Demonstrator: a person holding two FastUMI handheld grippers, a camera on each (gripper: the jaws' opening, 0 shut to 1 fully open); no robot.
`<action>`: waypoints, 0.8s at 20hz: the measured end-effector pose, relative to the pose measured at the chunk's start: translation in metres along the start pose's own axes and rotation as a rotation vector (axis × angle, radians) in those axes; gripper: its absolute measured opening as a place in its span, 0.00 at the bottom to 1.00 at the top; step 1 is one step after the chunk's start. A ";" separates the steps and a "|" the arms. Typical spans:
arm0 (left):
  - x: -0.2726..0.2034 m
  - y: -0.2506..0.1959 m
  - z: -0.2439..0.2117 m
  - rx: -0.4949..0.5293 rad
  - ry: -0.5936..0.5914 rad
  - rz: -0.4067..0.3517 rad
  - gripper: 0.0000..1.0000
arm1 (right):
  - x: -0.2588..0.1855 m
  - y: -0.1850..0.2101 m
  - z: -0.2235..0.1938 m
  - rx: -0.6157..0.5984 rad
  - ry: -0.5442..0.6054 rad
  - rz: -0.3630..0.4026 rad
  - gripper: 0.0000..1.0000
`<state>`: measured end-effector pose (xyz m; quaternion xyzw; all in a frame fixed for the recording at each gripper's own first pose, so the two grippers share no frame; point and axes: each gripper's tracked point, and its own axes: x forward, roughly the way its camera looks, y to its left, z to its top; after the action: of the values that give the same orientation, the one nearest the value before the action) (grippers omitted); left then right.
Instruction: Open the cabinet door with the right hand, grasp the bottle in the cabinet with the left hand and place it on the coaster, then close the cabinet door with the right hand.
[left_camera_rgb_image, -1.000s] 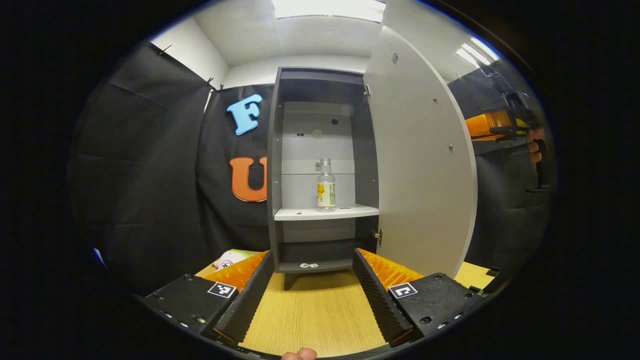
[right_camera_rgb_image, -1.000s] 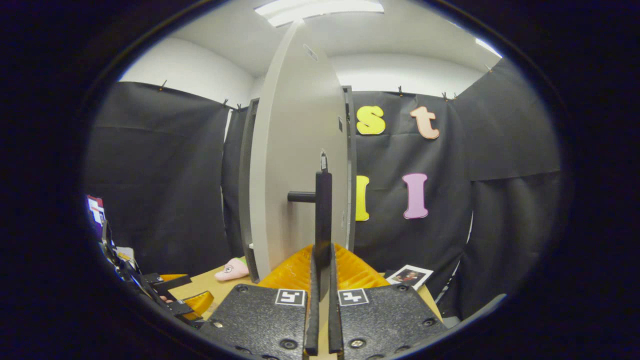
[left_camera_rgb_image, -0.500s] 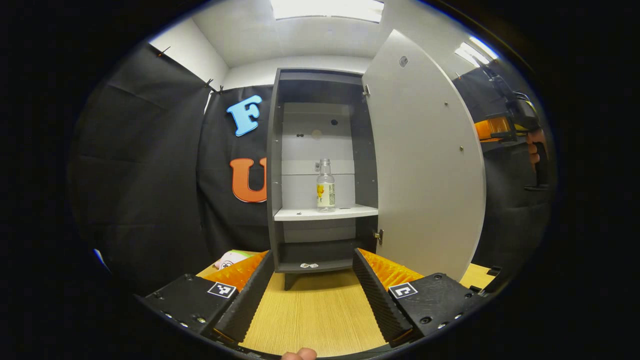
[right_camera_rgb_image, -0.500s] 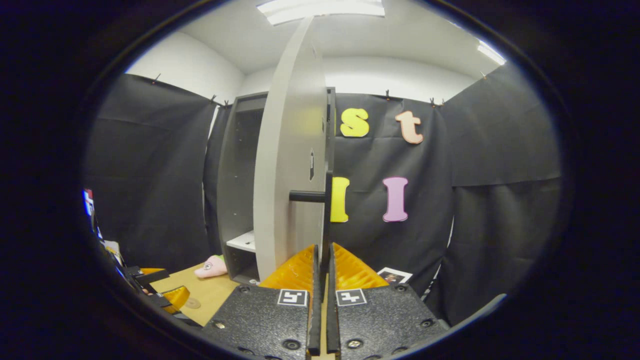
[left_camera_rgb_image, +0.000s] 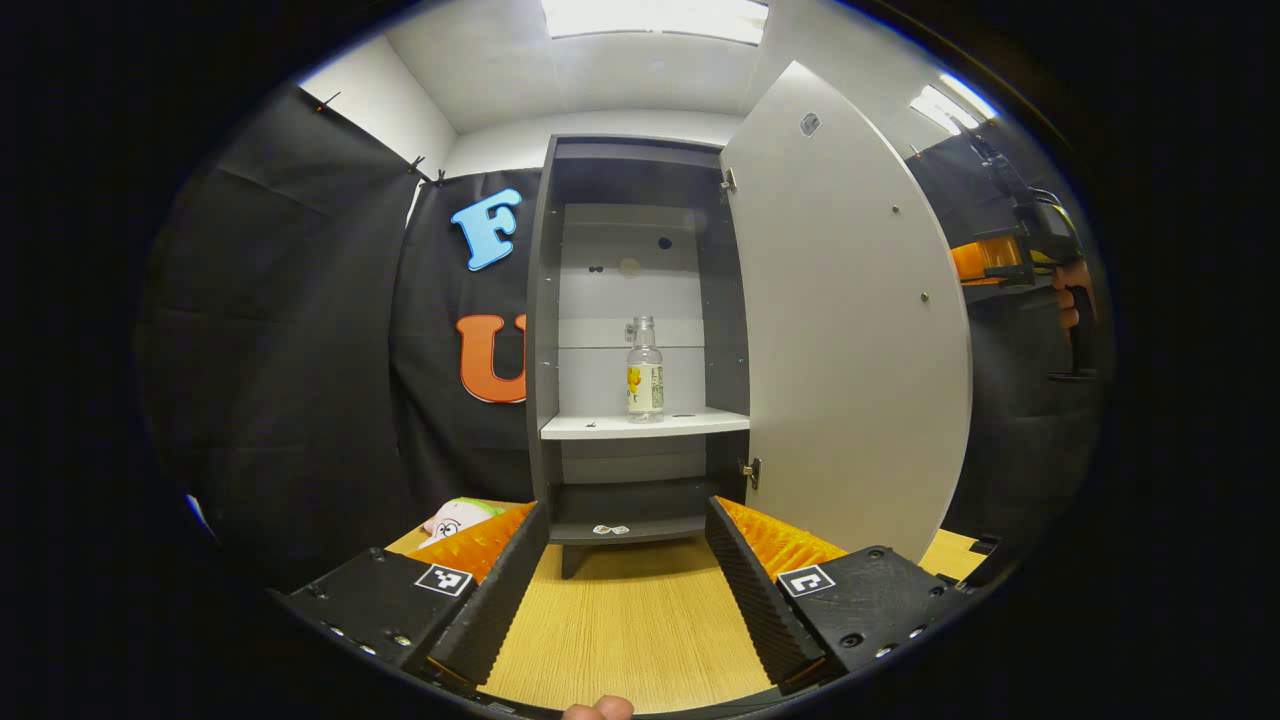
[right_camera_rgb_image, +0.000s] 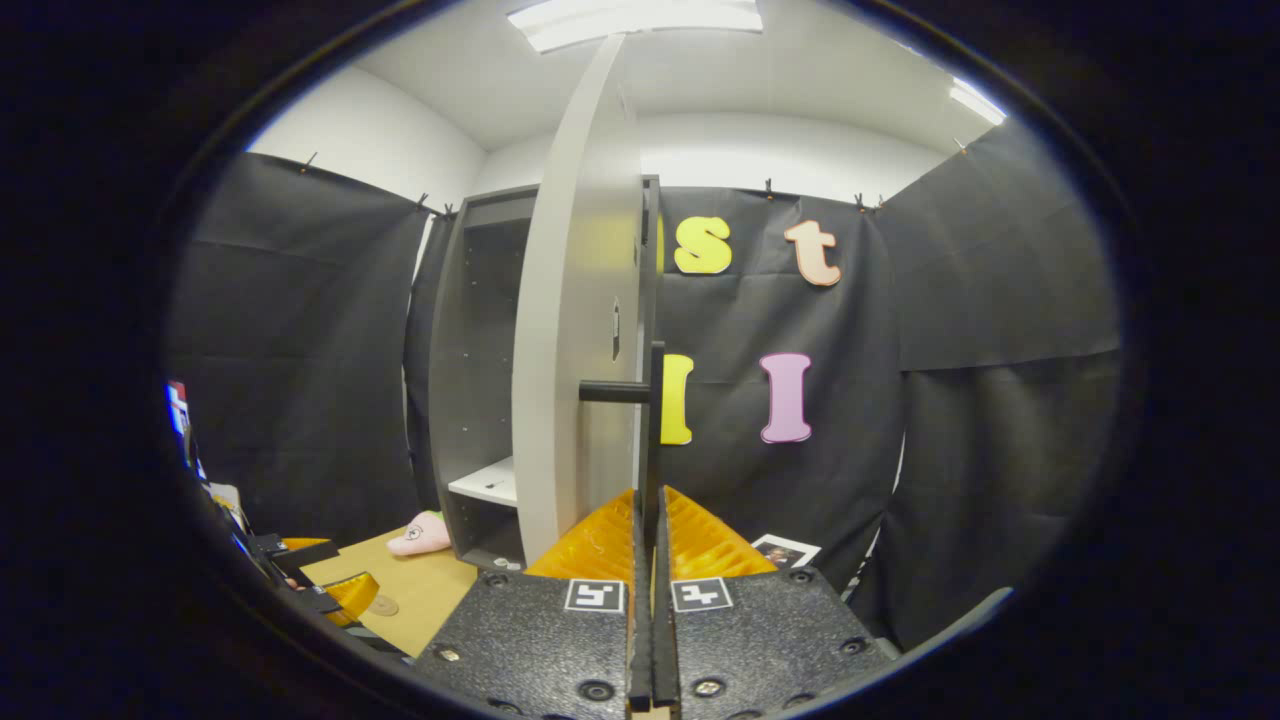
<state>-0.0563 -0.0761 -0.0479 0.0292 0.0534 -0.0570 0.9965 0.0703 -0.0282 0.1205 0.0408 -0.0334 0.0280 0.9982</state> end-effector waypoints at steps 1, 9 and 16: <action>0.000 -0.001 0.000 0.001 0.000 0.003 0.95 | -0.006 0.000 -0.003 0.004 0.001 0.000 0.04; 0.011 -0.012 -0.001 0.014 0.013 -0.005 0.95 | -0.031 -0.037 -0.033 0.013 0.026 -0.068 0.07; 0.035 -0.028 0.015 0.044 0.003 -0.028 0.95 | -0.028 -0.067 -0.050 0.007 0.022 -0.113 0.64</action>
<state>-0.0237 -0.1089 -0.0379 0.0505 0.0539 -0.0719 0.9947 0.0495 -0.0920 0.0638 0.0459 -0.0197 -0.0280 0.9984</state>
